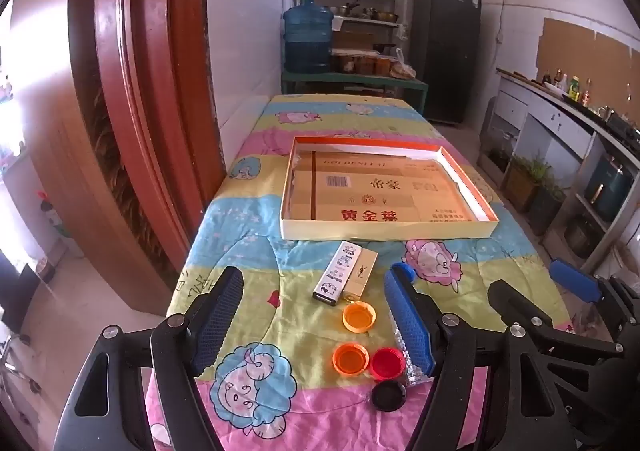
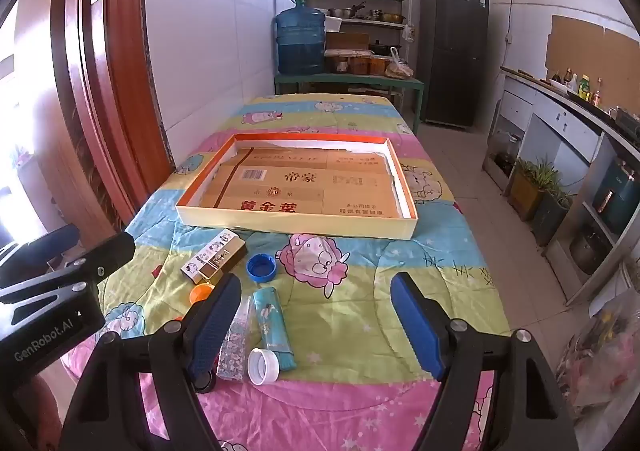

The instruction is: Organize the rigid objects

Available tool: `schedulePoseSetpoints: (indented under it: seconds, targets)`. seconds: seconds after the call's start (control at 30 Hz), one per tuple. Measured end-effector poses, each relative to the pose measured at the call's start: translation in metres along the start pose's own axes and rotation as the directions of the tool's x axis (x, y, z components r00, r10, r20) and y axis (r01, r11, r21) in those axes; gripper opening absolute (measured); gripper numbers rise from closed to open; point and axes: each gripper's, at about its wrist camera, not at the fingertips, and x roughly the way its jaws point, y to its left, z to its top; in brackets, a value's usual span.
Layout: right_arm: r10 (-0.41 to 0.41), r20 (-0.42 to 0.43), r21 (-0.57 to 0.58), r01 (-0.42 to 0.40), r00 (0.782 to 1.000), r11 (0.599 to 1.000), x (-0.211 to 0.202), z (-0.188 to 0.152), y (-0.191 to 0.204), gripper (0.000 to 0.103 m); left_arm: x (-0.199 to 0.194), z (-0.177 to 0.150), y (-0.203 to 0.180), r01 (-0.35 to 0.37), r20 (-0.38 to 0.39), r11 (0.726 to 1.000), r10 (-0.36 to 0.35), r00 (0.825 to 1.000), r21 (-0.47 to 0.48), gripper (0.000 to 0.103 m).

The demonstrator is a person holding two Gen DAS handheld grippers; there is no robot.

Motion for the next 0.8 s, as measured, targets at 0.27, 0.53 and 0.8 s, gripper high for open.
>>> schedulePoseSetpoints:
  seconds: [0.27,0.53,0.8]
  targets:
    - [-0.007,-0.003,0.000,0.007,1.000,1.000,0.0004,-0.0002,-0.0006,0.077,-0.0047,-0.0010,-0.0006,-0.011,0.021,1.000,0.011,1.000,-0.007,0.075]
    - [-0.004,-0.008,-0.004,0.004,1.000,1.000,0.0019,-0.0011,0.0009,0.077,-0.0023,-0.0009,0.0028,-0.031,0.018,0.999,0.031,0.999,-0.004,0.075]
    - [-0.008,-0.013,-0.011,0.007,1.000,1.000,0.0068,-0.0013,0.0028,0.077,-0.0011,-0.0015,0.0003,-0.035,0.016,0.999,0.035,0.999,-0.001,0.075]
